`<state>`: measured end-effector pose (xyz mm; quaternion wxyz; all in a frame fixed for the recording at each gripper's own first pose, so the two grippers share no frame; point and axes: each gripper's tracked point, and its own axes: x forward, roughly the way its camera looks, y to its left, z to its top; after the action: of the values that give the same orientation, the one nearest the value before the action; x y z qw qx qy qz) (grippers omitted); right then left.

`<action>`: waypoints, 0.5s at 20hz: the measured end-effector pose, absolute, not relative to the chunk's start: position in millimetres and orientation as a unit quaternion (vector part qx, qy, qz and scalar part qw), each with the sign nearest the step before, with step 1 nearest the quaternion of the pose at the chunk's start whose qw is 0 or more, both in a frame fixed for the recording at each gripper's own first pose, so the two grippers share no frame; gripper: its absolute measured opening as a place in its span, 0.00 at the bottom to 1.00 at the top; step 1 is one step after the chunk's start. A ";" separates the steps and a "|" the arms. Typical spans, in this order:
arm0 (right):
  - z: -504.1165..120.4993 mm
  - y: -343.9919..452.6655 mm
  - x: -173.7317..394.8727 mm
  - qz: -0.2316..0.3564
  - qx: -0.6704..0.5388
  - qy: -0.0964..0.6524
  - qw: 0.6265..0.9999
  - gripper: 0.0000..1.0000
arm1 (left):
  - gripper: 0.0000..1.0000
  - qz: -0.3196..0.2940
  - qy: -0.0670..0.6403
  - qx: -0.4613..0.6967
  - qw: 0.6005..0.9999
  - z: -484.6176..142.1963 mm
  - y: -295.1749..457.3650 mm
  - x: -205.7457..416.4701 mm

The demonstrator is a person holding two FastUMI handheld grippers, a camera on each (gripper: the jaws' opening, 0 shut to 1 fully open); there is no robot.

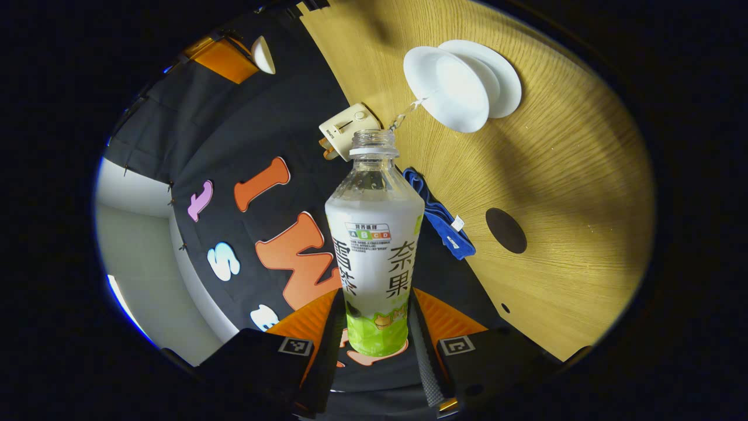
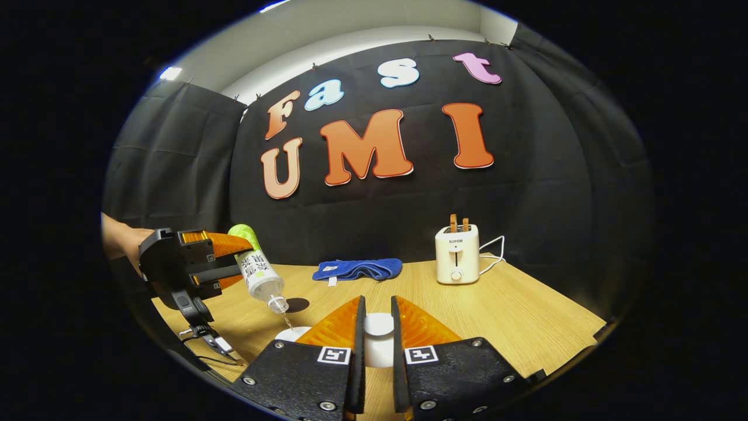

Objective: Open the teacup lid with one hand, grasp the water bottle and pour water into the teacup with the other hand; after pouring, place the water bottle on the coaster and then close the teacup lid.

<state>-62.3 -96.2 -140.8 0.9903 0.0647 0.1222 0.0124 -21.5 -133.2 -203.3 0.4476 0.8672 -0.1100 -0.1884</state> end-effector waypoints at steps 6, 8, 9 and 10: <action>-143.3 -96.0 -61.3 0.013 0.063 0.124 0.990 0.19 | 0.67 -0.193 -0.124 0.874 0.429 -201.8 -137.9 -20.0; -144.0 -95.8 -61.1 0.015 0.063 0.125 0.990 0.19 | 0.66 -0.197 -0.120 0.874 0.428 -204.1 -136.4 -20.6; -144.1 -96.3 -61.0 0.014 0.063 0.125 0.990 0.19 | 0.64 -0.202 -0.113 0.871 0.434 -207.6 -135.4 -20.4; -144.3 -95.5 -60.4 0.015 0.064 0.126 0.990 0.19 | 0.64 -0.204 -0.113 0.870 0.433 -209.6 -139.5 -21.8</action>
<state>-60.4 -95.5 -144.3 0.9899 0.0637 0.1257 0.0154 -21.8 -139.5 -209.6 0.4332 0.8705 -0.1131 -0.2045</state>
